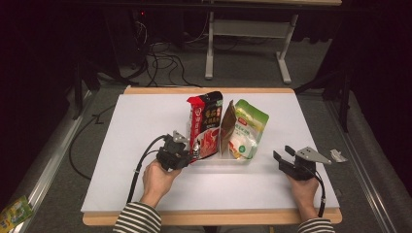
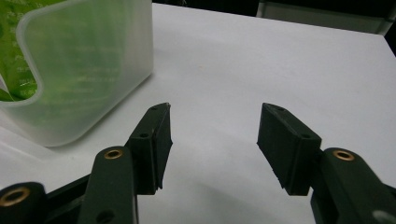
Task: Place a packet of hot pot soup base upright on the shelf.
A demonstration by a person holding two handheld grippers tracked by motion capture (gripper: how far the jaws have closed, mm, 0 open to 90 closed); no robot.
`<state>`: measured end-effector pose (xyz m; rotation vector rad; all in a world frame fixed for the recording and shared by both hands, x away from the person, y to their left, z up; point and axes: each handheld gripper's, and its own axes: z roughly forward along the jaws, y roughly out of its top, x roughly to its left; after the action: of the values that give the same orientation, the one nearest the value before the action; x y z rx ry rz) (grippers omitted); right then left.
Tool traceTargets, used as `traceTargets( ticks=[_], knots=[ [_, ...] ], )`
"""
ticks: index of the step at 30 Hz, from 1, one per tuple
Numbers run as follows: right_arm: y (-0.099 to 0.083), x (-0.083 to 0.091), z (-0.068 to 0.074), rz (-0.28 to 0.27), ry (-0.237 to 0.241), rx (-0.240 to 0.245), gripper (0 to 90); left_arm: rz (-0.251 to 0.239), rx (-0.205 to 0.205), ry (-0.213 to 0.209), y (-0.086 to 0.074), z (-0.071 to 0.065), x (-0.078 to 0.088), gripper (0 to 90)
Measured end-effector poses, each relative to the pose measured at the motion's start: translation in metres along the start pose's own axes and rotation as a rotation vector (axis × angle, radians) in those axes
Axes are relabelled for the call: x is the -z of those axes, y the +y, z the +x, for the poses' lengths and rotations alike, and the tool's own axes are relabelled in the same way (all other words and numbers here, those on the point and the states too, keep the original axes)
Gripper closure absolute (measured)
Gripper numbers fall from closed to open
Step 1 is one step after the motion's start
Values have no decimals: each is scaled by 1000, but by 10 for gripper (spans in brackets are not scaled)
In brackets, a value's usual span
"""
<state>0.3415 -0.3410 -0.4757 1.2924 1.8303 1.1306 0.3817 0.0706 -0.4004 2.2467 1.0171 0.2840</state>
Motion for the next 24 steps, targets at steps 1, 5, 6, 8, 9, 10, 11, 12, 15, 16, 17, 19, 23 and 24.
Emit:
traceTargets(
  ticks=[1, 5, 6, 8, 9, 10, 11, 12, 15, 16, 17, 19, 23, 24],
  knots=[
    [0, 0, 0, 0, 0, 1, 450, 2, 0, 1, 0, 0, 0, 740],
    [0, 0, 1, 1, -1, 2, 450, 15, 16, -1, 1, 0, -4, 770],
    [0, 0, 1, 0, -1, 4, 450, 20, 18, -1, 2, 1, -5, 778],
    [0, 0, 0, -2, 0, 12, 450, 25, 28, -1, 2, 1, -7, 797],
    [0, -1, 0, -4, 0, 15, 450, 30, 30, 4, 3, 0, -8, 801],
    [0, -1, 0, -4, 0, 15, 450, 36, 28, 6, 3, 1, -8, 805],
    [0, -1, 0, -3, 0, 16, 450, 36, 28, 6, 3, 1, -8, 809],
    [0, -1, 0, -3, 0, 17, 450, 41, 34, 12, 3, 0, -9, 816],
    [0, -1, 1, 1, -2, 14, 450, 48, 48, 11, 4, 1, -11, 828],
    [0, -1, 1, 2, -2, 11, 450, 55, 53, 9, 4, 1, -12, 833],
    [0, -1, 1, 3, -3, 11, 450, 58, 55, 11, 4, 2, -13, 839],
    [0, -1, 1, 3, -5, 11, 450, 57, 67, 11, 5, 2, -14, 847],
    [0, -1, 1, 3, -5, 12, 450, 68, 74, 0, 6, 4, -15, 859],
    [0, -1, 1, 4, -6, 13, 450, 73, 76, -2, 6, 5, -15, 863]
  ],
)
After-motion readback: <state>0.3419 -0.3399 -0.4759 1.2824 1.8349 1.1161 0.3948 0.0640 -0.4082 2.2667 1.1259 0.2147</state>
